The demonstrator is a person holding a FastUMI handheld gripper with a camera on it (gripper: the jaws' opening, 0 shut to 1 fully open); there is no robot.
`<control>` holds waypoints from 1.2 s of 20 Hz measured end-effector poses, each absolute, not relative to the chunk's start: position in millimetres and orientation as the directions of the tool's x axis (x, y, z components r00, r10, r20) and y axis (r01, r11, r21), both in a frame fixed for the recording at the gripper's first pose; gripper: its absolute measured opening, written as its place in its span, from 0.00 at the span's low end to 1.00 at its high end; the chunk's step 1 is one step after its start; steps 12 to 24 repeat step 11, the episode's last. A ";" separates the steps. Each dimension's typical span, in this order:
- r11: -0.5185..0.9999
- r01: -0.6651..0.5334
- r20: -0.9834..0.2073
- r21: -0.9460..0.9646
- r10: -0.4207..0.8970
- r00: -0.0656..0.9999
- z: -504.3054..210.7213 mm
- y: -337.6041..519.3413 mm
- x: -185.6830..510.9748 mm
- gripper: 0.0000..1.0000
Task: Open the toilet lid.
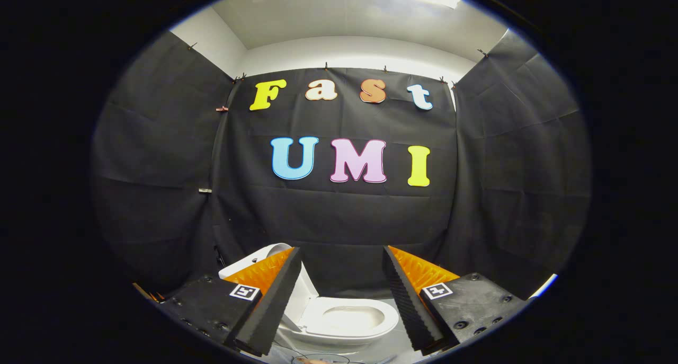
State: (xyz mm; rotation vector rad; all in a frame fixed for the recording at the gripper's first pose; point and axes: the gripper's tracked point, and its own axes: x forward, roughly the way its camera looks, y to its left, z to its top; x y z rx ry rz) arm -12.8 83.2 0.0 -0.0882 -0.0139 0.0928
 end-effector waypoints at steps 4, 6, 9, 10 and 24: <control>0.991 -0.096 0.006 -0.093 0.097 0.995 -1.8 85.6 -12.1 0.96; 0.990 -0.100 0.003 -0.096 0.100 0.995 -2.3 87.2 -12.6 0.96; 0.990 -0.101 0.004 -0.097 0.102 0.995 -1.8 88.1 -12.2 0.96; 0.990 -0.101 0.004 -0.098 0.102 0.995 -2.6 88.6 -12.2 0.96; 0.990 -0.102 0.003 -0.097 0.103 0.995 -3.2 89.1 -11.6 0.96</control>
